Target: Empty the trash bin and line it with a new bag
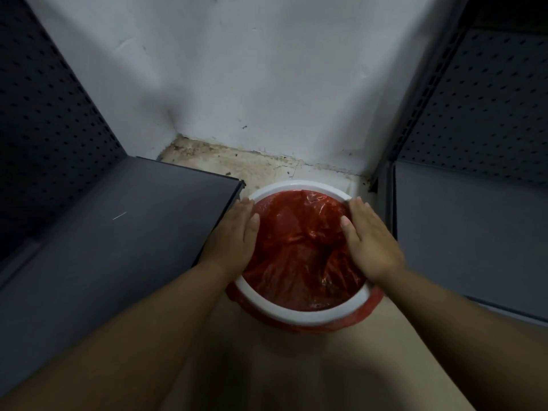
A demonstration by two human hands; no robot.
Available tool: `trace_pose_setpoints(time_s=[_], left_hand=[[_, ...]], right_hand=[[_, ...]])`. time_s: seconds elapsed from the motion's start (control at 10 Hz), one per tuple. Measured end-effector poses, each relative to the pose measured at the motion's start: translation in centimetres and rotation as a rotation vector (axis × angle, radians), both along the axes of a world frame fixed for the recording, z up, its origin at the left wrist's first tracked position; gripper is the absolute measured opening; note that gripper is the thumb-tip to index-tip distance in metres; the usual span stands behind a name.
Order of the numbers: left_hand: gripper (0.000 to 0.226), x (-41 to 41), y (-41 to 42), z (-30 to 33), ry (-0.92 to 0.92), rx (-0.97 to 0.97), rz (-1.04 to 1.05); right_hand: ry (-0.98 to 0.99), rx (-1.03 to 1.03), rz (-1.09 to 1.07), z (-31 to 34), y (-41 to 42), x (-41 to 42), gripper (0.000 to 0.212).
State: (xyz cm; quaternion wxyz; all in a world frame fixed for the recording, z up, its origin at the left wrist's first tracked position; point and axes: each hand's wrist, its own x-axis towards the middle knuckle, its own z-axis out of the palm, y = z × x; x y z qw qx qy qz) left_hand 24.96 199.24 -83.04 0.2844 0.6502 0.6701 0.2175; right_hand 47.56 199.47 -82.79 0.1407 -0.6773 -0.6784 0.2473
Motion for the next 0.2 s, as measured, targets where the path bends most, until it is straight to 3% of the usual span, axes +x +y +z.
trace_pose_setpoints(time_s=[0.1, 0.2], left_hand=[[0.050, -0.4, 0.5, 2.2, 0.000, -0.050, -0.015], [0.049, -0.8, -0.2, 6.7, -0.112, -0.060, 0.114]], right_hand=[[0.299, -0.137, -0.062, 4.3, -0.2, 0.2, 0.057], [0.627, -0.062, -0.326, 11.2, -0.9, 0.5, 0.053]])
